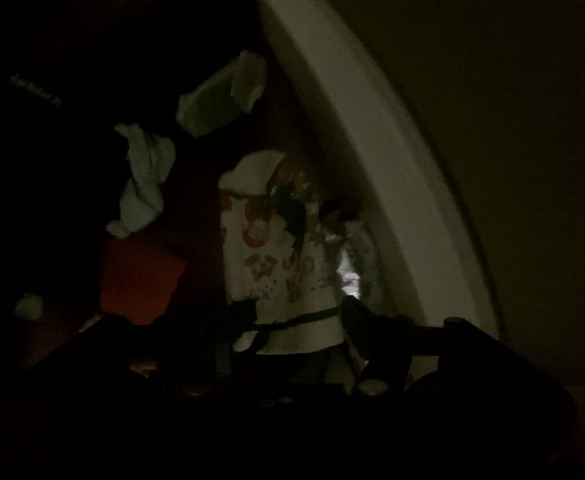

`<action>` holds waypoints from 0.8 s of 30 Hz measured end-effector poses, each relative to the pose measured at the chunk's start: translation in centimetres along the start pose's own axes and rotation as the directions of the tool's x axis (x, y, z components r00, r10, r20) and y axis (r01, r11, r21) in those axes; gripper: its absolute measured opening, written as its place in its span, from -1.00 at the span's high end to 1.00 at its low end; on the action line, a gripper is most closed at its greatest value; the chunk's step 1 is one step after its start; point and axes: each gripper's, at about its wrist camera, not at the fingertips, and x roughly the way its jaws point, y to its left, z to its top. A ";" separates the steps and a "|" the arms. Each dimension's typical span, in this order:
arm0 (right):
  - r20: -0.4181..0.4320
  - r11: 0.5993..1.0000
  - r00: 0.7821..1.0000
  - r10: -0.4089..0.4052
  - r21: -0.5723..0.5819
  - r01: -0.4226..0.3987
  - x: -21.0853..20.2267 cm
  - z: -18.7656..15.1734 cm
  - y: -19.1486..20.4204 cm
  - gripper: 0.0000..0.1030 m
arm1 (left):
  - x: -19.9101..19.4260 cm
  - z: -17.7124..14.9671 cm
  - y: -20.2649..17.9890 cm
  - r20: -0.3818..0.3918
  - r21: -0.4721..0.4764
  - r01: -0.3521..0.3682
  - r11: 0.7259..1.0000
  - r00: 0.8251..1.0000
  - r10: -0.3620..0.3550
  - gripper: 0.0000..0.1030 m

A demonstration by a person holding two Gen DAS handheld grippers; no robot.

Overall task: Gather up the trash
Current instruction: 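Lower both tools to the floor trash near the wall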

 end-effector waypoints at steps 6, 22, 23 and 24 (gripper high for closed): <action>-0.016 0.998 0.998 -0.053 0.030 0.054 2.7 -0.7 -0.9 -0.17 | 3.4 0.2 0.8 -0.020 -0.046 0.006 0.999 1.000 -0.007 -0.95; -0.024 0.993 0.995 -0.096 0.073 0.097 4.4 0.1 -1.7 0.78 | 7.5 0.7 1.4 -0.040 -0.081 0.033 0.996 0.999 -0.037 0.20; -0.026 0.993 0.994 -0.104 0.060 0.105 4.2 0.2 -1.5 0.78 | 7.5 0.7 1.6 -0.041 -0.091 0.039 0.995 0.998 -0.043 0.40; -0.032 0.993 0.993 -0.111 0.045 0.113 4.2 0.3 -1.3 0.73 | 7.5 0.7 1.7 -0.041 -0.106 0.043 0.993 0.998 -0.047 0.40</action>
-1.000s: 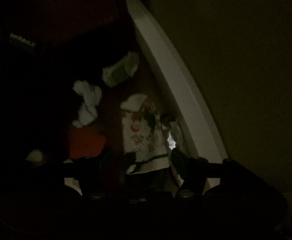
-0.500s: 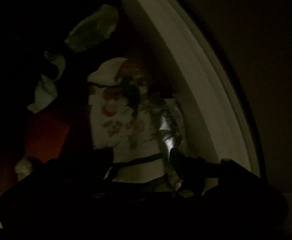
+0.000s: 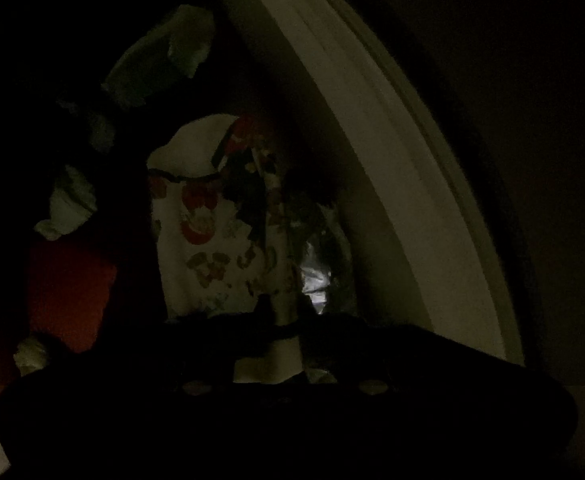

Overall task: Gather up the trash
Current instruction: 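Lower both tools to the floor trash near the wall, then close left tool on white tissue while right tool grasps printed cloth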

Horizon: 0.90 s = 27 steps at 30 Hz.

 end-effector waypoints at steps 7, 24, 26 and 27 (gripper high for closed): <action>0.044 0.996 0.998 -0.055 -0.072 0.058 -0.7 1.0 1.0 0.62 | -0.8 -0.5 1.0 0.054 -0.011 0.008 1.000 0.998 -0.007 0.44; 0.147 0.971 0.989 -0.014 -0.233 0.048 2.3 5.9 2.1 0.89 | -2.0 -1.5 1.2 0.020 0.003 0.032 0.999 0.999 -0.032 0.44; 0.149 0.974 0.989 -0.003 -0.225 0.037 2.0 5.8 1.9 0.96 | -2.5 -1.5 1.1 0.019 0.009 0.028 1.000 0.999 -0.028 0.44; 0.153 0.975 0.988 0.003 -0.221 0.031 1.7 5.8 1.9 0.98 | -2.6 -1.7 1.1 0.019 0.005 0.025 1.000 1.000 -0.025 0.44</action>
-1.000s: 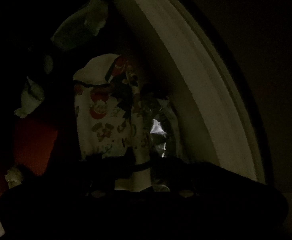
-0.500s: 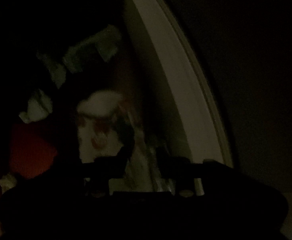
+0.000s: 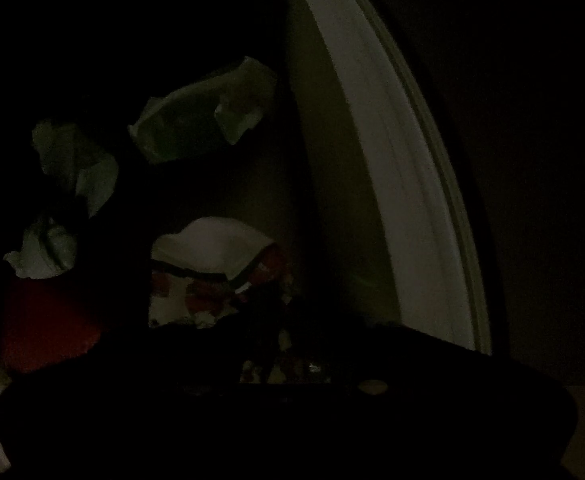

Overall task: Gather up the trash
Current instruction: 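Close left tool on white tissue while right tool grasps printed cloth, then lift tissue and cloth with both tools and carry them over the teal bin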

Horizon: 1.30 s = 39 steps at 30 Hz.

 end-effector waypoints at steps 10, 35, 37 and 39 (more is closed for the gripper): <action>0.090 0.994 0.995 0.030 0.103 -0.039 -6.8 0.1 -0.2 1.00 | -4.9 -1.4 -2.3 0.059 0.025 0.012 1.000 0.998 -0.013 0.44; 0.578 0.976 0.813 -0.068 0.206 -0.065 -50.0 -1.4 3.2 1.00 | -47.3 -14.1 -12.9 0.445 0.183 0.111 0.977 0.876 -0.183 0.44; 0.626 0.981 0.776 -0.073 0.185 -0.056 -53.6 -0.9 3.8 1.00 | -51.4 -15.5 -13.1 0.501 0.212 0.096 0.973 0.844 -0.192 0.44; 0.668 0.985 0.740 -0.079 0.166 -0.045 -56.6 -0.4 4.4 1.00 | -55.4 -16.6 -13.0 0.557 0.231 0.079 0.970 0.806 -0.198 0.44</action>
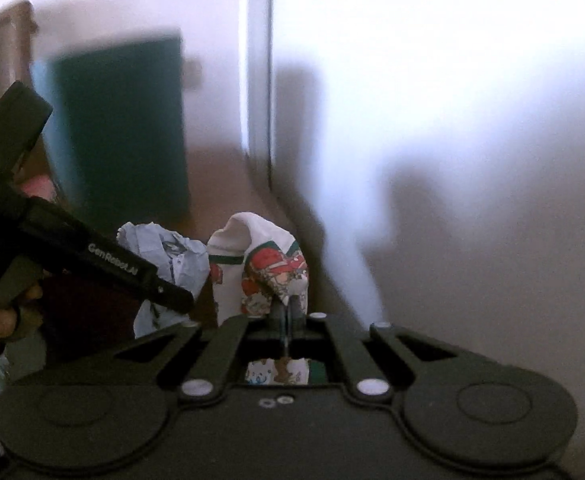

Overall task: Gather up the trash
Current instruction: 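Lift tissue and cloth with both tools and carry them over the teal bin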

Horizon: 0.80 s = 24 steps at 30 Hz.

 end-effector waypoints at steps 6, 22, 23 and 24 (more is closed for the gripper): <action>0.174 0.997 0.985 -0.002 -0.072 0.015 -4.1 7.3 3.1 1.00 | -10.0 4.2 0.3 0.162 0.036 -0.016 0.999 0.987 0.010 0.44; 0.481 0.990 0.875 0.051 -0.142 0.020 -4.9 22.6 7.2 1.00 | -23.2 16.9 5.9 0.443 0.038 -0.098 0.994 0.894 0.071 0.44; 0.492 0.989 0.869 0.059 -0.149 0.017 -4.8 23.4 7.7 1.00 | -23.1 17.5 6.1 0.448 0.043 -0.104 0.994 0.891 0.074 0.44; 0.502 0.988 0.862 0.067 -0.155 0.014 -4.9 24.4 8.4 1.00 | -23.1 18.1 6.4 0.449 0.048 -0.110 0.993 0.890 0.077 0.44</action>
